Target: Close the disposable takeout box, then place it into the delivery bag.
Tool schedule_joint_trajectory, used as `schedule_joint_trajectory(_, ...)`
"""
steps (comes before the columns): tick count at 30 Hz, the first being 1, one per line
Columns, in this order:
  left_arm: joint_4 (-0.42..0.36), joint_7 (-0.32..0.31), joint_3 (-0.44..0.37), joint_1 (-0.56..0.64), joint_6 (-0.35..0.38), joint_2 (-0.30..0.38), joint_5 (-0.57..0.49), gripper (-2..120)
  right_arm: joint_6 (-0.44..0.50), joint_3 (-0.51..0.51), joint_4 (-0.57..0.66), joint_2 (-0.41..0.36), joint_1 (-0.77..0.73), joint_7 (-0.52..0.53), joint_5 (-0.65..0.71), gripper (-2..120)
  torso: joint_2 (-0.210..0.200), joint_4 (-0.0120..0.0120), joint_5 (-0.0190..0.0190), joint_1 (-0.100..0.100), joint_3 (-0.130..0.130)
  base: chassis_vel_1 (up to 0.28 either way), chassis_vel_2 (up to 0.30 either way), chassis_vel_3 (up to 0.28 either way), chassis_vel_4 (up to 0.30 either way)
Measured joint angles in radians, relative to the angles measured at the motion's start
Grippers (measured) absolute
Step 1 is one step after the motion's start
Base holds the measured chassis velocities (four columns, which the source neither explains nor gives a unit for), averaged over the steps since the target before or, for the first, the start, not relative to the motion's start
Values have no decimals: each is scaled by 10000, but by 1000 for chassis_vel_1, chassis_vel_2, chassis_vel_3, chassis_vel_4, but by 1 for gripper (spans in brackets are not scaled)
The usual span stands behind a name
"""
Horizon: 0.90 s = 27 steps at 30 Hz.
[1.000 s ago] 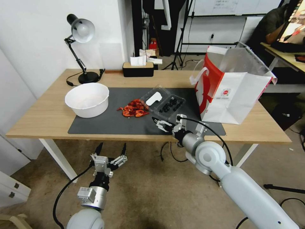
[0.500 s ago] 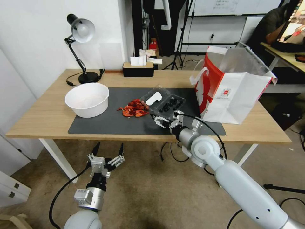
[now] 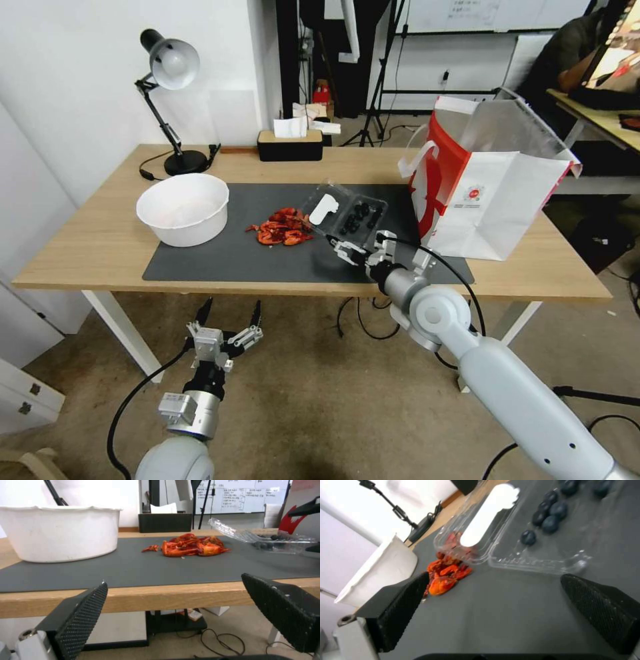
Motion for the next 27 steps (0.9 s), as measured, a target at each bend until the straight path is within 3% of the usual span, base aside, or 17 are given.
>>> schedule_joint_trajectory(15, 145, 11, 145, -124, -101, 173, -71, 100, -106, 825, 708, -472, -974, -394, -72, 100, 0, 0, 2, 0, 0, 0, 0, 0, 0)
schedule_joint_trajectory(19, 147, 12, 169, -141, -104, 167, -80, 100, -193, 603, 893, -557, -1028, -848, -151, 100, 0, -3, 0, -1, -1, 0, 0, 0, 0)
schedule_joint_trajectory(27, 128, 12, 142, -60, -123, 165, -69, 100, -180, -162, -26, 81, -4, -880, -173, 100, -2, 5, 1, -1, 0, 0, 0, 0, 0)
